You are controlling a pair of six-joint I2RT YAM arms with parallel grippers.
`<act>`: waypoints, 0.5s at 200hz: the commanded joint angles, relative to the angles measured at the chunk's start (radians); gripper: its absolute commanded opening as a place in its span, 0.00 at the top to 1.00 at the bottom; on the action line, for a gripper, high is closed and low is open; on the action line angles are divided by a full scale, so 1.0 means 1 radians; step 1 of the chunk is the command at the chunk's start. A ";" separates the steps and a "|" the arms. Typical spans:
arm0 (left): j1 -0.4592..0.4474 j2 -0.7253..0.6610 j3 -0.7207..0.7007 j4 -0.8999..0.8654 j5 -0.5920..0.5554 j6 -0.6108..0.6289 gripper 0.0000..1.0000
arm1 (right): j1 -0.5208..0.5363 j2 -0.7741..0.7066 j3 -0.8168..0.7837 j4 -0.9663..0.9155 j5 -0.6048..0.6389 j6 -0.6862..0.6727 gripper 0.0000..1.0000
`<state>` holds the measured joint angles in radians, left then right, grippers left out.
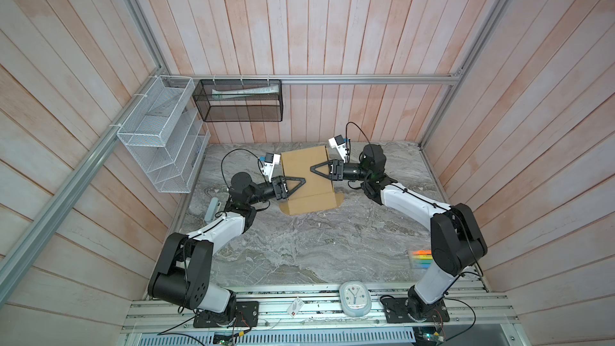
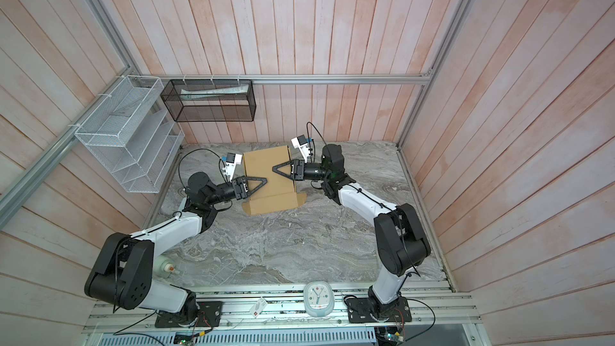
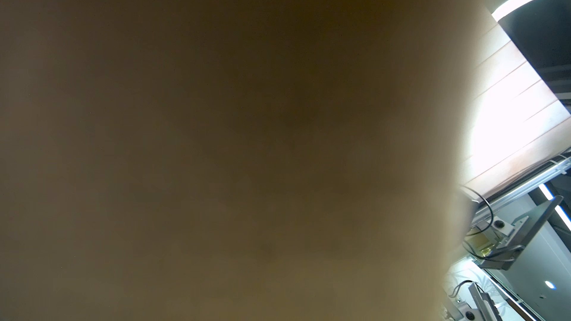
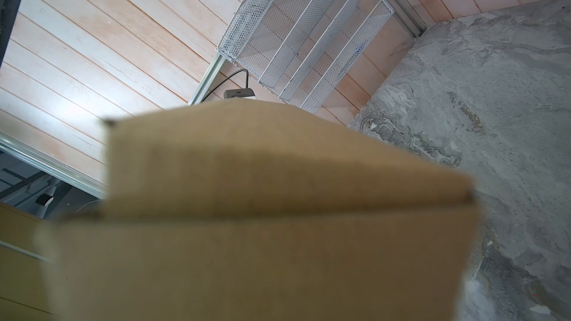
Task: Assemble paper box
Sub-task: Turn over the paper box.
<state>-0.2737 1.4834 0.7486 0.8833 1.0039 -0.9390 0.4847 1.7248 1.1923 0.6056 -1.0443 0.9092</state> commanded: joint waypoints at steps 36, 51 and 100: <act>-0.031 -0.007 0.036 0.095 0.056 -0.009 0.33 | 0.039 0.044 0.030 -0.002 0.049 -0.004 0.55; -0.031 -0.005 0.037 0.101 0.052 -0.015 0.34 | 0.041 0.047 0.033 -0.001 0.049 -0.003 0.55; -0.032 0.003 0.036 0.132 0.039 -0.041 0.40 | 0.047 0.055 0.043 0.002 0.052 -0.001 0.54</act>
<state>-0.2729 1.4849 0.7486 0.9119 0.9722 -0.9730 0.4942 1.7374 1.2137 0.6212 -1.0389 0.9173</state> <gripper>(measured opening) 0.614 0.519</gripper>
